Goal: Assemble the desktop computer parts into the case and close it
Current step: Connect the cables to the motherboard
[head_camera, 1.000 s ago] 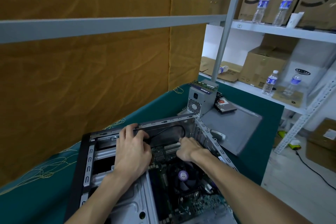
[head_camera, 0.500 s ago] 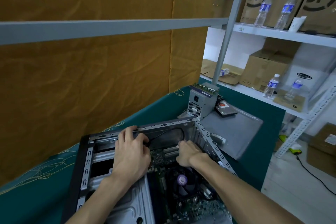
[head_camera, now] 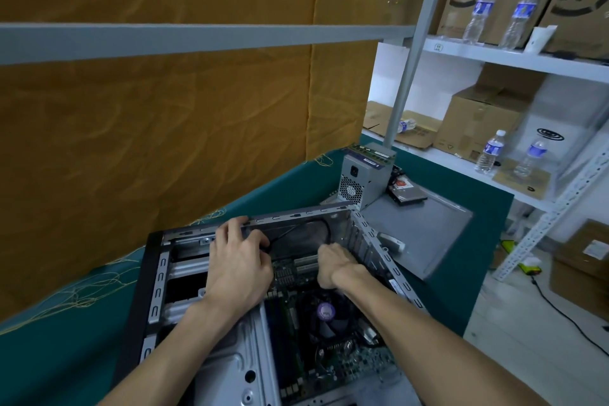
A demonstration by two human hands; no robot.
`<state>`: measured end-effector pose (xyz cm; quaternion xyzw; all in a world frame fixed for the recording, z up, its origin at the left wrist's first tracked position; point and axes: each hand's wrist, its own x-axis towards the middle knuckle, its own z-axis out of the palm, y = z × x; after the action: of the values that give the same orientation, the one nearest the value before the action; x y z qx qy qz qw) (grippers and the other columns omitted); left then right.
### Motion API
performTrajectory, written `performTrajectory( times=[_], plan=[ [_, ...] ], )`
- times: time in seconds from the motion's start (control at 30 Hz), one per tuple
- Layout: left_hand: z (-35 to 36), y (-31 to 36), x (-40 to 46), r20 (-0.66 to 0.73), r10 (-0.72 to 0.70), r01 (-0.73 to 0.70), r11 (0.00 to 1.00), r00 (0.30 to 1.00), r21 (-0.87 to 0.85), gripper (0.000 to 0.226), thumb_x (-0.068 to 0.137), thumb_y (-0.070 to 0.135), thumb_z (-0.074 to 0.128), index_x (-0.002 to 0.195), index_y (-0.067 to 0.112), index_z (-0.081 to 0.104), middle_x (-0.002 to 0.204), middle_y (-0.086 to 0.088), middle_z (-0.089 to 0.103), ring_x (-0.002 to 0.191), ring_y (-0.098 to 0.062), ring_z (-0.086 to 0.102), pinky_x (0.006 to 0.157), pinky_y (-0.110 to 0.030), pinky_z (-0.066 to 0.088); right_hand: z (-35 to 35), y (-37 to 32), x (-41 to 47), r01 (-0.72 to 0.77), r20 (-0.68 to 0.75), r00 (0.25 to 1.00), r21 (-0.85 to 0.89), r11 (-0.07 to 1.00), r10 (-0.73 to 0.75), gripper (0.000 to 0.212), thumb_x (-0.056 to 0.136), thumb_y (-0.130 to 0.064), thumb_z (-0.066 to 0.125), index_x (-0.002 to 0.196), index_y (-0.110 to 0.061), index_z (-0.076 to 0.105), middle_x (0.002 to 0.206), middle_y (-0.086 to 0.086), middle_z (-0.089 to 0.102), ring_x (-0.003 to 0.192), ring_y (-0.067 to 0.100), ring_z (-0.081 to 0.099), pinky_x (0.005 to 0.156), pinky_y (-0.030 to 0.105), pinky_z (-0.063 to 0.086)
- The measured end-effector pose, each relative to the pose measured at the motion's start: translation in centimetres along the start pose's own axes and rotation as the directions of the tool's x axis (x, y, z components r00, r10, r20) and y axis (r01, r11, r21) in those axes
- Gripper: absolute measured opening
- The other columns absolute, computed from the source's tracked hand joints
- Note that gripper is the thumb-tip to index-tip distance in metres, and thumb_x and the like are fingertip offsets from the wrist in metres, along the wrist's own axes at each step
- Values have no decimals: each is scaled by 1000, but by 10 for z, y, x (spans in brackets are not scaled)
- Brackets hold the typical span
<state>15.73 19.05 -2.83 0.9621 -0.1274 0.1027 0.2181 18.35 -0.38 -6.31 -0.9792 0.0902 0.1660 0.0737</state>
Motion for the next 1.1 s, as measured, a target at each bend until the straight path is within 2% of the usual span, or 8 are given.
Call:
performTrajectory(
  times=[0.13,0.2,0.37,0.47,0.6,0.67,0.77,1.1],
  plan=[
    [-5,3,-2,-49,67,-66,998,997,10,29,95,11,53,119,14,67,137,-7,48,131,-30,38,110,-39,34,-12,0,-15,95,122,989,-42,995,-89,54,99,-6,49,151,1,36,162,23,26,149,34,30,117,40,36],
    [-6,7,-1,-28,185,-185,983,982,-2,30,92,4,54,117,12,70,125,-6,57,118,-29,50,100,-39,42,-30,0,-26,132,85,987,47,990,-135,39,95,-2,46,132,-2,59,146,25,49,135,33,50,106,39,46],
    [16,40,16,411,268,-278,960,872,-36,40,94,16,46,129,22,65,129,-9,63,118,-33,62,94,-44,53,-91,31,-38,346,-422,893,419,839,-157,37,92,1,49,107,-20,76,100,2,76,83,8,73,79,22,56],
    [41,58,37,590,162,-260,962,791,84,44,95,13,46,137,18,57,131,-17,64,118,-38,62,91,-43,54,-112,54,-20,322,-589,807,394,861,-32,30,94,-6,52,103,-22,76,102,0,75,92,16,70,86,35,57],
    [65,67,59,627,64,-251,944,777,213,31,97,13,47,127,10,55,126,-18,64,113,-38,65,77,-37,45,-108,65,20,299,-325,925,308,903,-195,26,101,-33,59,122,-19,68,118,1,65,107,18,64,96,37,51],
    [75,67,65,648,44,-257,936,760,239,37,98,12,45,135,14,50,128,-17,64,116,-36,64,82,-39,49,-101,67,32,340,-215,937,387,857,-275,27,103,-42,54,89,-22,66,86,-4,63,80,14,61,79,36,49],
    [86,68,71,663,31,-253,937,748,242,47,99,10,43,146,18,42,130,-16,64,117,-35,64,87,-42,51,-80,66,45,380,-333,909,418,825,-250,52,106,-35,50,59,-16,40,55,2,42,55,21,43,63,36,36],
    [87,76,81,691,-81,-173,941,719,290,44,99,15,43,143,13,45,135,-11,57,122,-31,59,88,-38,46,-65,60,48,375,-507,840,285,882,-193,48,105,-33,47,58,-23,42,53,-6,45,52,15,45,55,32,30]
  ],
)
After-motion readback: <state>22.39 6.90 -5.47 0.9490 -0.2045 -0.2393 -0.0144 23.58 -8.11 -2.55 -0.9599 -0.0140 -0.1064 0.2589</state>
